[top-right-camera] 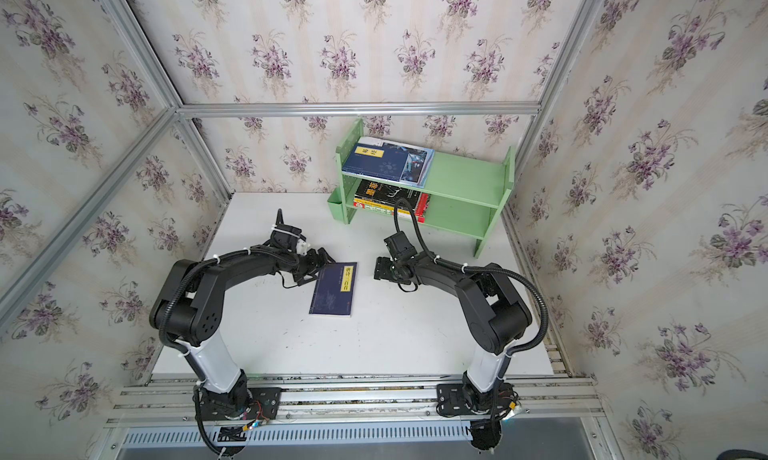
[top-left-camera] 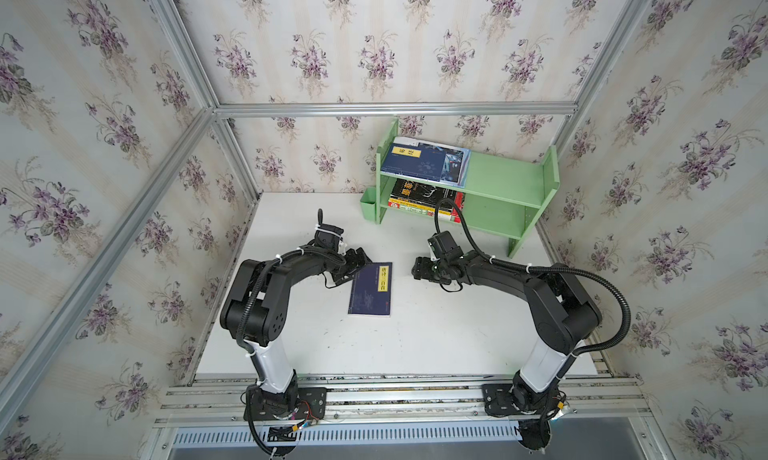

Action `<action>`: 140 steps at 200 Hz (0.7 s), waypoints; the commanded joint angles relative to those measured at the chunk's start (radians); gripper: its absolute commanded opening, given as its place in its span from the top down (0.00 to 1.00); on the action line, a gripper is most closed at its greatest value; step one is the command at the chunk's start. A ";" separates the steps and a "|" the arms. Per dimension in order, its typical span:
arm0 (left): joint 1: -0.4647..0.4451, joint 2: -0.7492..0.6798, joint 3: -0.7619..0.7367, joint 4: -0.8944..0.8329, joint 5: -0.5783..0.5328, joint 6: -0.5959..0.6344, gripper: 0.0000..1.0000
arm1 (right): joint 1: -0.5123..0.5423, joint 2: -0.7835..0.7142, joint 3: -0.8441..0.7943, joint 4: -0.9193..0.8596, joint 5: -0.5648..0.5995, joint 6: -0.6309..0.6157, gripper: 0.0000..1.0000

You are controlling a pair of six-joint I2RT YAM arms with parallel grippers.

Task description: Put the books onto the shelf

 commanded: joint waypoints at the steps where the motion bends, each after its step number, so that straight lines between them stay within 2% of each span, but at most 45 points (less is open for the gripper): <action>1: -0.005 -0.009 -0.007 0.046 0.067 -0.065 0.08 | 0.000 -0.017 -0.020 0.001 0.006 0.017 0.27; 33: 0.035 -0.047 -0.043 0.022 0.056 -0.034 0.08 | 0.001 -0.024 -0.038 0.015 -0.027 0.019 0.33; 68: 0.037 -0.038 -0.063 -0.038 0.058 0.010 0.09 | 0.001 0.000 -0.035 0.043 -0.081 0.027 0.39; 74: 0.036 -0.037 -0.065 -0.041 0.057 0.010 0.10 | 0.043 0.007 -0.031 0.043 -0.086 0.026 0.40; 140: -0.015 -0.046 -0.125 -0.046 0.047 -0.004 0.10 | 0.134 0.082 0.034 -0.013 -0.127 -0.022 0.42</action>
